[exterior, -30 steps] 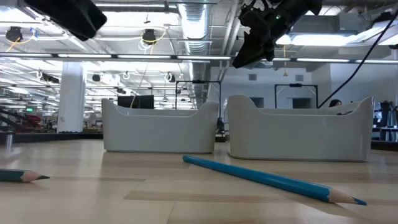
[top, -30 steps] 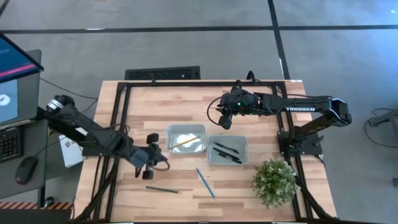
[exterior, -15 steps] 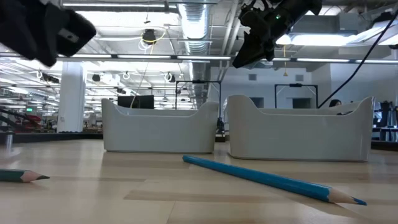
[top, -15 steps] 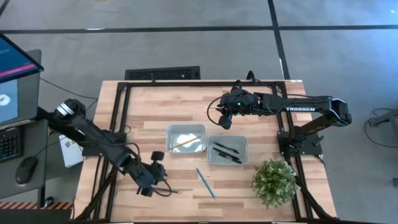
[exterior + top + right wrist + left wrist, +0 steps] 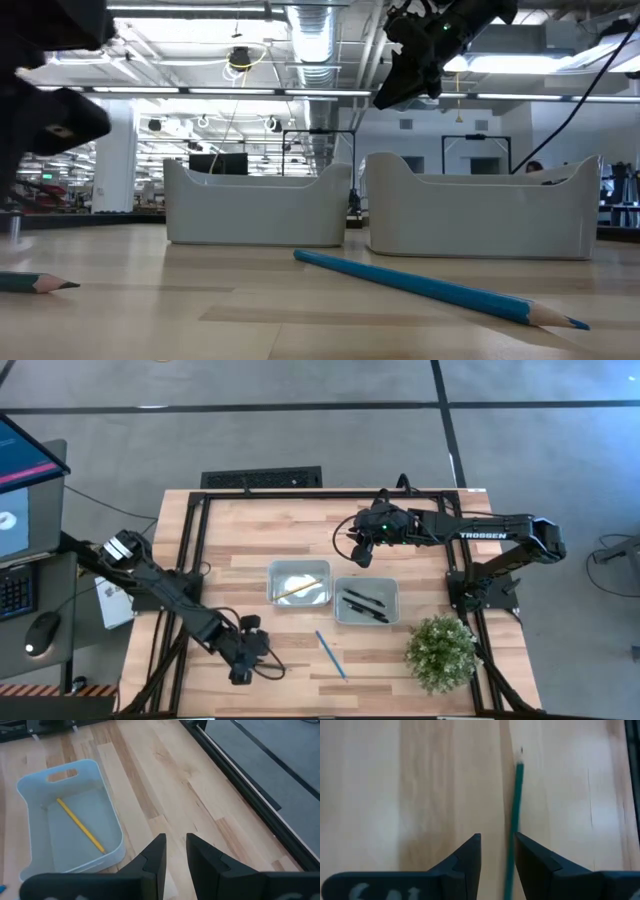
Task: Sort pens & pencils
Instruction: Put the green pencil into the left gray bin
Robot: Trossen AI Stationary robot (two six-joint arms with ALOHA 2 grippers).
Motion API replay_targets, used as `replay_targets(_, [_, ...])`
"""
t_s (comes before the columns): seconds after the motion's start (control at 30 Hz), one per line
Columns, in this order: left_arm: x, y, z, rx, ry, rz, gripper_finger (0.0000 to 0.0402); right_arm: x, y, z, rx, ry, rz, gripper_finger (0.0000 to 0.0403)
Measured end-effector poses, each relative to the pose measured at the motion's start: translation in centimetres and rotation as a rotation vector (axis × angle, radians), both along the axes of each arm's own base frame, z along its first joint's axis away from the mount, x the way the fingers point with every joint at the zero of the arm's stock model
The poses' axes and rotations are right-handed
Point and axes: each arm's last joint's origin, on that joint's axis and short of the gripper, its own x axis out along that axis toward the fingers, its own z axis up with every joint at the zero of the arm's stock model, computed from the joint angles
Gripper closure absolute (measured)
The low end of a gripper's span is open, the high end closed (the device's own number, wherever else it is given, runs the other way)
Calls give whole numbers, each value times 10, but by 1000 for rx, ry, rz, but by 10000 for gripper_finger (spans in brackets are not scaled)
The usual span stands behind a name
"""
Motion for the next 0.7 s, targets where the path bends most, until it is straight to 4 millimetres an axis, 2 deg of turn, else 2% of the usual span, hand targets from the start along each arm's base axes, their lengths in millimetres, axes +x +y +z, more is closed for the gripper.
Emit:
replay_targets(0.13, [-5,-9,1,-42,22,19,299,0,0,0,0,0,0,308])
replay_targets(0.4, [-9,-28,21,-51,55,62,298,0,0,0,11,-5,-10,308])
replay_targets(0.7, [-19,-27,22,15,130,127,298,0,0,0,11,-8,-10,308])
